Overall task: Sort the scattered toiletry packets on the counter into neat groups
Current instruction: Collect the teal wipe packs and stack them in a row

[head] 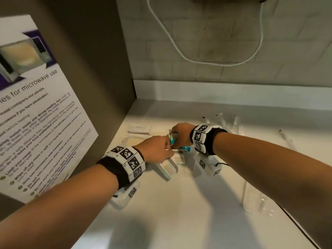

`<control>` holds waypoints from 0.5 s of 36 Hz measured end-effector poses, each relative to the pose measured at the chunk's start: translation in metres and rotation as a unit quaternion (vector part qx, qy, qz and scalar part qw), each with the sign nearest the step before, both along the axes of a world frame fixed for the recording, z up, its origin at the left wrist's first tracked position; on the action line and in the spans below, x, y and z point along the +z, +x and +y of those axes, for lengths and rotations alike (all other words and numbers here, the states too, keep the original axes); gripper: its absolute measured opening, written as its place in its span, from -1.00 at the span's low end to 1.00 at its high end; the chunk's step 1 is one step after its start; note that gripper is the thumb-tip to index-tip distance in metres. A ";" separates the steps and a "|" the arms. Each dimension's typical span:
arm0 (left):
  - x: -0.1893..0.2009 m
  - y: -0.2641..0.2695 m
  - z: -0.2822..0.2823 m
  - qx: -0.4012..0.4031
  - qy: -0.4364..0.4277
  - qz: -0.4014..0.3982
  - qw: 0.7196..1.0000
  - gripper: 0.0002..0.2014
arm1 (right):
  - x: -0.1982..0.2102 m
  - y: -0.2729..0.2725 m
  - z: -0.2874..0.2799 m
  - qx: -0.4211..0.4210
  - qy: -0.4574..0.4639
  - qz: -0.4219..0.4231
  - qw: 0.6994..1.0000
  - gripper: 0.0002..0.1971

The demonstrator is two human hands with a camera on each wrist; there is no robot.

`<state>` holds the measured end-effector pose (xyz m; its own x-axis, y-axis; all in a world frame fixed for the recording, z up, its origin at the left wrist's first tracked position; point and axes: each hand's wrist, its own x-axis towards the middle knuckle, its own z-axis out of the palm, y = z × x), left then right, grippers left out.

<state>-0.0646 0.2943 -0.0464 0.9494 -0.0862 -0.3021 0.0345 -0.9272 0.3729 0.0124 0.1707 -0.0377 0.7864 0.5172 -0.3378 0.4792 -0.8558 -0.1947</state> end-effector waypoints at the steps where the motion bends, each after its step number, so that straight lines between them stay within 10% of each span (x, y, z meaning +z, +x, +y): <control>1: -0.003 0.001 0.000 -0.002 -0.003 -0.003 1.000 -0.81 | -0.002 0.001 0.000 0.001 -0.004 -0.003 1.000 -0.62; 8: -0.010 0.005 -0.005 -0.026 -0.021 -0.019 0.999 -0.65 | -0.006 0.003 -0.013 0.009 -0.017 -0.005 1.000 -0.68; 18: 0.004 -0.002 0.012 0.027 -0.103 -0.048 0.993 -0.42 | 0.002 0.003 -0.044 -0.031 0.066 0.018 0.997 -0.28</control>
<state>-0.0661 0.3066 -0.0427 0.9780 -0.0850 -0.1906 0.0368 -0.8289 0.5582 0.0150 0.1263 -0.0353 0.8070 0.5096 -0.2985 0.4168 -0.8495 -0.3233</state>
